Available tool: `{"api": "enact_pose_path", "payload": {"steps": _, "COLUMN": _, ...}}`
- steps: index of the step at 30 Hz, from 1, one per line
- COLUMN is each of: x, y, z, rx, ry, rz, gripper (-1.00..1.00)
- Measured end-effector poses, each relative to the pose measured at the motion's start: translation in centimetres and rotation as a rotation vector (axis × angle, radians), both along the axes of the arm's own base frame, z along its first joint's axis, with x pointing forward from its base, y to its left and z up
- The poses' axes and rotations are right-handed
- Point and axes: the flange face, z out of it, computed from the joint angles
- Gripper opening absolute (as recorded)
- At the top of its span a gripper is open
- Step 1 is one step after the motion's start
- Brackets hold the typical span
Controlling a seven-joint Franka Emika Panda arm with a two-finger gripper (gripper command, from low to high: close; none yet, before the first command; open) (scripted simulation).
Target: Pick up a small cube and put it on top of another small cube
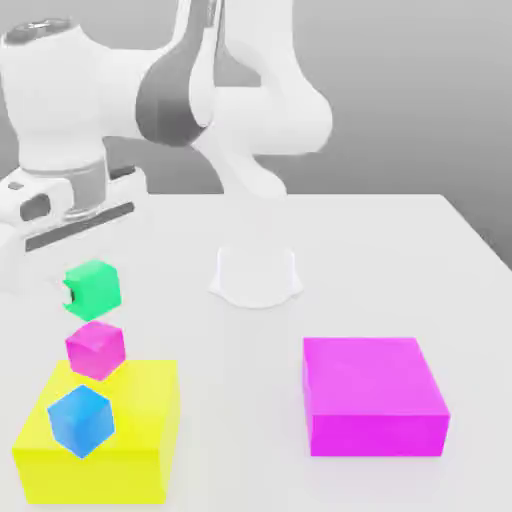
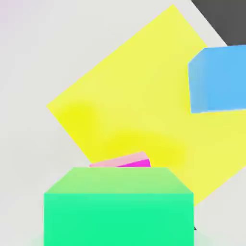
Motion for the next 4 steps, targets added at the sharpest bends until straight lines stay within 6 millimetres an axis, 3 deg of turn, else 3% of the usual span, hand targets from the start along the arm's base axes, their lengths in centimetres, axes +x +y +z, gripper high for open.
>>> {"api": "enact_pose_path", "payload": {"steps": 1, "x": -0.08, "y": -0.04, "z": -0.64, "rx": -0.002, "ry": 0.0, "rz": -0.001, "gripper": 1.0}}
{"api": "enact_pose_path", "payload": {"steps": 4, "x": -0.08, "y": -0.04, "z": -0.64, "rx": -0.002, "ry": 0.0, "rz": -0.001, "gripper": 1.0}}
